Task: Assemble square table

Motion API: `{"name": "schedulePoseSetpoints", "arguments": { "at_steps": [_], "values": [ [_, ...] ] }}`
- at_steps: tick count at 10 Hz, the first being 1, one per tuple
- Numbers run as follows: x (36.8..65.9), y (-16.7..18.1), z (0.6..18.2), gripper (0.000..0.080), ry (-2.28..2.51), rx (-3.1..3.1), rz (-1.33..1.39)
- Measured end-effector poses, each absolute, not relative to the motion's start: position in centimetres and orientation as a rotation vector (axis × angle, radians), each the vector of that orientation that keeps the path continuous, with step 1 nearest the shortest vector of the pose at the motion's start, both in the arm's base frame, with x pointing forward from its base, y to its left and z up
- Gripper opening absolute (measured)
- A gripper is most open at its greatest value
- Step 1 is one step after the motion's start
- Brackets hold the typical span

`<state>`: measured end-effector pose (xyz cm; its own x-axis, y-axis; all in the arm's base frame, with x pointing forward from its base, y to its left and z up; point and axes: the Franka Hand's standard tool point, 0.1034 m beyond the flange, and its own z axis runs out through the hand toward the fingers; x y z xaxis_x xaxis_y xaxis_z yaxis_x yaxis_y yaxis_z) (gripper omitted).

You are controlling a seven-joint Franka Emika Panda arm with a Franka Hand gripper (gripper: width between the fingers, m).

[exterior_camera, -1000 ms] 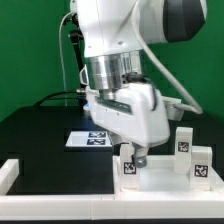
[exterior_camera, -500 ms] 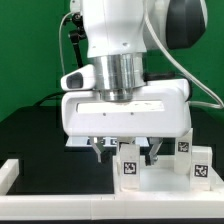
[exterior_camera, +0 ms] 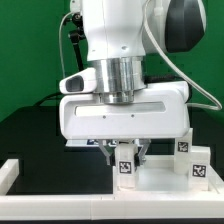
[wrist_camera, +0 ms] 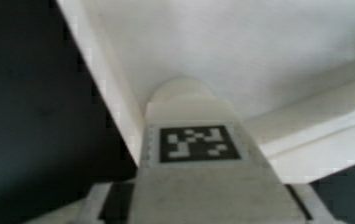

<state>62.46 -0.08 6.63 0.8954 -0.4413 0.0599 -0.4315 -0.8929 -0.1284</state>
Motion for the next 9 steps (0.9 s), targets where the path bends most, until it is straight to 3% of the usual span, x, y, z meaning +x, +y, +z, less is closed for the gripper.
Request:
{"name": "schedulePoseSetpoints", "arguments": {
  "at_steps": [4, 7, 9],
  "values": [
    [62.7, 0.0, 7.0, 0.0285, 1.398, -2.675, -0.035],
    [63.0, 1.0, 6.6, 0.0287, 2.179, -2.041, 0.112],
    [63.0, 0.9, 6.6, 0.0293, 2.252, -1.963, 0.119]
  ]
}}
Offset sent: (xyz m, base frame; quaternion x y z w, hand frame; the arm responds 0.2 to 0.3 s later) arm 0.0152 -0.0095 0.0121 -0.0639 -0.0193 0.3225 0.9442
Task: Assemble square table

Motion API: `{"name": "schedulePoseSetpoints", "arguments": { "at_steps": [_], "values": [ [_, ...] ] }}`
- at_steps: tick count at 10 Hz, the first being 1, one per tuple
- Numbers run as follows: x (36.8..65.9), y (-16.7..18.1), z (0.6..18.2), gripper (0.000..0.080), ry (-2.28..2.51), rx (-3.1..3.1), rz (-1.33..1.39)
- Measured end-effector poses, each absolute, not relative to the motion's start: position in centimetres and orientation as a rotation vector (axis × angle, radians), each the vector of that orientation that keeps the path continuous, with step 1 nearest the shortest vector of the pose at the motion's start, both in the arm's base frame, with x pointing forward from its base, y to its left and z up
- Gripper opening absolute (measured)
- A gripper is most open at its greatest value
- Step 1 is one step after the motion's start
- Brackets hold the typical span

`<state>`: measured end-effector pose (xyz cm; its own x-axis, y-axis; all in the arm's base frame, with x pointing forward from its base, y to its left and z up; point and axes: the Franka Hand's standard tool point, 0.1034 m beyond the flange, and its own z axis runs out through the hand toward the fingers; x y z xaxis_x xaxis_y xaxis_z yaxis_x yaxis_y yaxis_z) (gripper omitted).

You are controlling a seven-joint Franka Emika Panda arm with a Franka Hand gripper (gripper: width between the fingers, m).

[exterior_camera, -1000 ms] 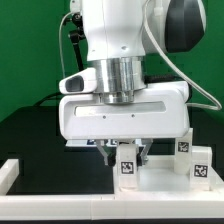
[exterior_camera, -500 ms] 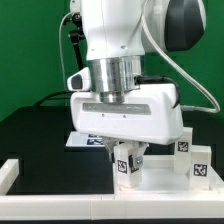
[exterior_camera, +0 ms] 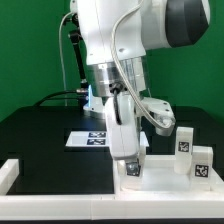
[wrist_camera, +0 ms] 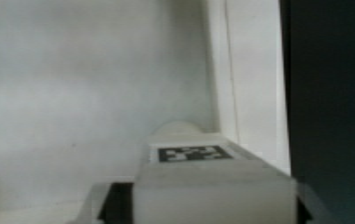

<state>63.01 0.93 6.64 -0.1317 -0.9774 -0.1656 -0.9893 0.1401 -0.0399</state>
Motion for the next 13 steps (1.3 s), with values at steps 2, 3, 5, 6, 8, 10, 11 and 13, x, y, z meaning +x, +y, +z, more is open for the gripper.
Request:
{"name": "schedulePoseSetpoints", "arguments": {
  "at_steps": [2, 3, 5, 6, 8, 10, 11, 13],
  "values": [
    [62.91, 0.98, 6.59, 0.0466, 2.128, -2.098, 0.098],
    [62.93, 1.25, 6.65, 0.0599, 1.928, -2.282, 0.06],
    [63.12, 1.75, 7.13, 0.064, 1.56, -2.543, 0.003],
    [63.1, 1.59, 7.0, 0.064, 1.477, -2.595, -0.004],
    [63.08, 1.5, 6.94, 0.0648, 1.33, -2.678, -0.017],
    [63.25, 0.83, 6.89, 0.0649, 0.599, -3.008, -0.094],
    [63.33, 1.26, 6.83, 0.0649, 0.44, -3.04, -0.107],
    [63.34, 1.14, 6.84, 0.0542, 0.571, -3.009, -0.103]
  ]
}}
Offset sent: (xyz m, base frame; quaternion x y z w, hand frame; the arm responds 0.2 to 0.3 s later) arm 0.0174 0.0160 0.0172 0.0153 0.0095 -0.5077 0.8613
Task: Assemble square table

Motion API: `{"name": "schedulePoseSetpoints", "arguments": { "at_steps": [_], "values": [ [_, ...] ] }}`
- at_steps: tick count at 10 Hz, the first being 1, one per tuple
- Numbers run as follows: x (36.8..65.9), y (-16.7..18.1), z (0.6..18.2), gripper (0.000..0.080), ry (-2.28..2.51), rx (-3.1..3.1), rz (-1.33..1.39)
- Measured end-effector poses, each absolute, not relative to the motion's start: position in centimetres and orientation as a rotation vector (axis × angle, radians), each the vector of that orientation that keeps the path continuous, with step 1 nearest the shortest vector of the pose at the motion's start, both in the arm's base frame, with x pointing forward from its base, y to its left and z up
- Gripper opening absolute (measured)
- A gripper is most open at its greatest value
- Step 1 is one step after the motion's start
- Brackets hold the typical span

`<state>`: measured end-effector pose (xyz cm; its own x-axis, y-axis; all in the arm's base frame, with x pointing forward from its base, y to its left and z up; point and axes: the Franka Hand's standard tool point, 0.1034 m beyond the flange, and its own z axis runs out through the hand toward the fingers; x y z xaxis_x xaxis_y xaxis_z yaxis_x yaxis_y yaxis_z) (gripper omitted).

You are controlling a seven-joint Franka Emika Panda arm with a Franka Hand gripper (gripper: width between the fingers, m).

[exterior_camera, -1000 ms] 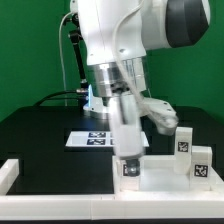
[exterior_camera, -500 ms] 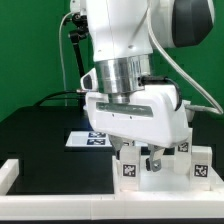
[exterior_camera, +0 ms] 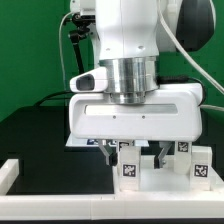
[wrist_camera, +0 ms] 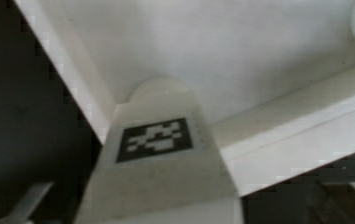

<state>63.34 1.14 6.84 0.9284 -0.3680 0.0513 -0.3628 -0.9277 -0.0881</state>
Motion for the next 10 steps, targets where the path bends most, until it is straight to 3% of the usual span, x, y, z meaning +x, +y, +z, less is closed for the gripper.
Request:
{"name": "schedulePoseSetpoints", "arguments": {
  "at_steps": [1, 2, 3, 5, 8, 10],
  "values": [
    [63.34, 1.18, 6.83, 0.0542, 0.596, -3.002, -0.101],
    [63.29, 0.98, 6.8, 0.0335, 0.751, -2.966, -0.094],
    [63.11, 0.62, 6.64, 0.0296, 0.867, -2.937, -0.083],
    [63.11, 0.58, 6.62, 0.0296, 1.059, -2.871, -0.075],
    [62.79, 0.92, 6.81, 0.0293, 1.877, -2.381, 0.062],
    [62.82, 0.89, 6.68, 0.0293, 2.141, -2.097, 0.097]
  ]
}}
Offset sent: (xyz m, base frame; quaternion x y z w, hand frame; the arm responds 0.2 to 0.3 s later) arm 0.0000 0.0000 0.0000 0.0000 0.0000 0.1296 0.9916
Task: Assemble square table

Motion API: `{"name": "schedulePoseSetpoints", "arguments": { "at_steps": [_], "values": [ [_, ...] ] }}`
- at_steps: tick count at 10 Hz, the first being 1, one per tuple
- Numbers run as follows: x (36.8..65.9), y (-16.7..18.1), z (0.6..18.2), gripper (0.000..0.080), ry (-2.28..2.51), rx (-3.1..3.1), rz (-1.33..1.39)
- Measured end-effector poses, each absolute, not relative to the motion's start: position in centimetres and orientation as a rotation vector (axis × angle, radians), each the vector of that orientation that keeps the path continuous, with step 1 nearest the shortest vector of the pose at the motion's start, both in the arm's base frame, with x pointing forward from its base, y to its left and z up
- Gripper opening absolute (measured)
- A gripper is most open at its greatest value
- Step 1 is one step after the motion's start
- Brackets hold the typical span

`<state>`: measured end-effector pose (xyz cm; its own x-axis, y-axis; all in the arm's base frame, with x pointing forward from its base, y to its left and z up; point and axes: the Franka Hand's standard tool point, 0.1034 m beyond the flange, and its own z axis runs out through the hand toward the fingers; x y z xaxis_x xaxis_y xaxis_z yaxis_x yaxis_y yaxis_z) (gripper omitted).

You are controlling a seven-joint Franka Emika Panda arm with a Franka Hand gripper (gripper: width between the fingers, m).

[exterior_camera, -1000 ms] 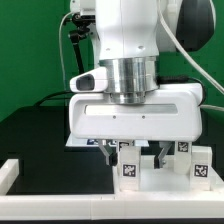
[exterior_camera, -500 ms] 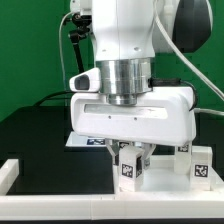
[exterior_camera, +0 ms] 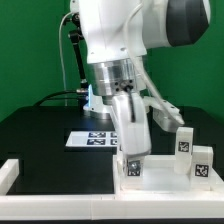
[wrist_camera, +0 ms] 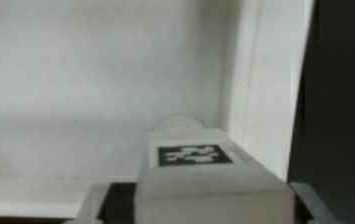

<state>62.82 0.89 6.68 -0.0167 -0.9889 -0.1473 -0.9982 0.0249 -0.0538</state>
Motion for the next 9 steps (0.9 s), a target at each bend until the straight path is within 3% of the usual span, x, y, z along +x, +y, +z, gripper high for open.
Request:
{"name": "schedulePoseSetpoints", "arguments": {
  "at_steps": [3, 4, 5, 6, 7, 9],
  "values": [
    [62.75, 1.01, 6.7, 0.0293, 2.146, -2.103, 0.076],
    [62.64, 1.41, 6.98, 0.0388, 1.986, -2.262, 0.045],
    [62.54, 1.14, 7.09, 0.0553, 1.779, -2.425, 0.004],
    [62.3, 1.06, 6.91, 0.0553, 1.584, -2.572, -0.016],
    [62.31, 1.02, 6.89, 0.063, 1.523, -2.608, -0.021],
    [62.3, 0.95, 6.87, 0.0646, 1.341, -2.709, -0.033]
  ]
}}
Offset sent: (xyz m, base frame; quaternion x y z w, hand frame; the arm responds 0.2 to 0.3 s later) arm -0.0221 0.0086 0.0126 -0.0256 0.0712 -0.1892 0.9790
